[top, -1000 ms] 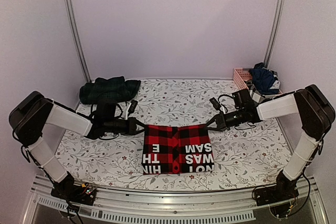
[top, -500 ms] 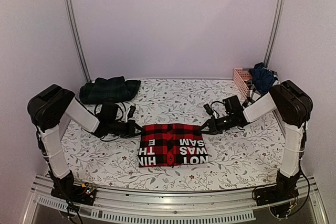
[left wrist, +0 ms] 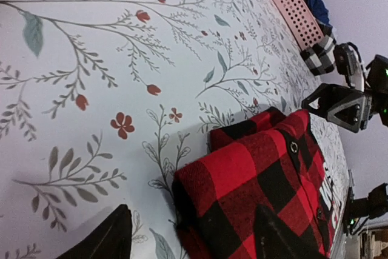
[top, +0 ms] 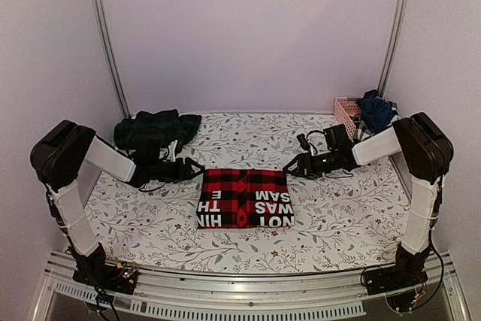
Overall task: Fold and stack the mixed laundry pile
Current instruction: Adjust the square-folded T-shirt at the center of the board, then smooth out the square-folded T-shirt at the center of the board.
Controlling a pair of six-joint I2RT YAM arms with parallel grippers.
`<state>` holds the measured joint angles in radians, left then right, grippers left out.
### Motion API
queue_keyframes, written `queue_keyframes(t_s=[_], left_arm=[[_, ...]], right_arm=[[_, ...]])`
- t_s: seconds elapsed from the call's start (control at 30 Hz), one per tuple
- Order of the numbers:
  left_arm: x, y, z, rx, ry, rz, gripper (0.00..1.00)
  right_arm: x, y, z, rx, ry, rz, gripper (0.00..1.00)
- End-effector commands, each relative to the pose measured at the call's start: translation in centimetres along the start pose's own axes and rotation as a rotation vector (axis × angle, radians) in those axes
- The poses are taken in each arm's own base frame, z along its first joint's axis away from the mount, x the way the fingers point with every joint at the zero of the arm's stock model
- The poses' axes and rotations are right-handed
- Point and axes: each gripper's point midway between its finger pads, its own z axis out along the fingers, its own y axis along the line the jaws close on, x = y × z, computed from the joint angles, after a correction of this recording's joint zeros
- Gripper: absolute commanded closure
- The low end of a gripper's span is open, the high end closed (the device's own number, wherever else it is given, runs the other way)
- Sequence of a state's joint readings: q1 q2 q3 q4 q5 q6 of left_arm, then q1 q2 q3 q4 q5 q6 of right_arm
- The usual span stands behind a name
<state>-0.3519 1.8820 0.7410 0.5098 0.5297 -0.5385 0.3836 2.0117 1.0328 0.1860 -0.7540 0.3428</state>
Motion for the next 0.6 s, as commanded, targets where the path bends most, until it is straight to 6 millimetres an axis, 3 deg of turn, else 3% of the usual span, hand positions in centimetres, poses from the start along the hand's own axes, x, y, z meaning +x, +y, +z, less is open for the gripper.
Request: queue_keyframes(t_s=[0.0, 0.07, 0.13, 0.23, 0.33, 0.47, 0.57], left_arm=[[-3.8, -4.4, -4.5, 0.015, -0.135, 0.127, 0.26], [-3.2, -7.3, -5.5, 0.060, -0.127, 0.175, 0.20], [-1.8, -10.2, -5.8, 0.108, -0.094, 0.218, 0.16], [0.9, -14.1, -5.7, 0.233, -0.033, 0.218, 0.08], [4.0, -17.4, -5.5, 0.371, 0.013, 0.192, 0.00], [8.0, -19.4, -3.9, 0.452, 0.113, 0.178, 0.00], [10.7, -18.1, -2.5, 0.466, 0.166, 0.106, 0.00]], right_arm=[[-3.3, 3.6, -5.1, 0.050, -0.092, -0.092, 0.33], [-3.4, 6.6, -6.5, -0.007, -0.111, -0.127, 0.30], [-2.3, 9.8, -6.6, -0.082, -0.097, -0.149, 0.27], [0.7, 14.4, -5.1, -0.221, -0.047, -0.153, 0.26], [3.9, 17.3, -3.1, -0.344, 0.010, -0.111, 0.27], [7.1, 17.4, -0.3, -0.424, 0.081, -0.008, 0.28], [8.9, 16.1, 1.5, -0.442, 0.127, 0.072, 0.28]])
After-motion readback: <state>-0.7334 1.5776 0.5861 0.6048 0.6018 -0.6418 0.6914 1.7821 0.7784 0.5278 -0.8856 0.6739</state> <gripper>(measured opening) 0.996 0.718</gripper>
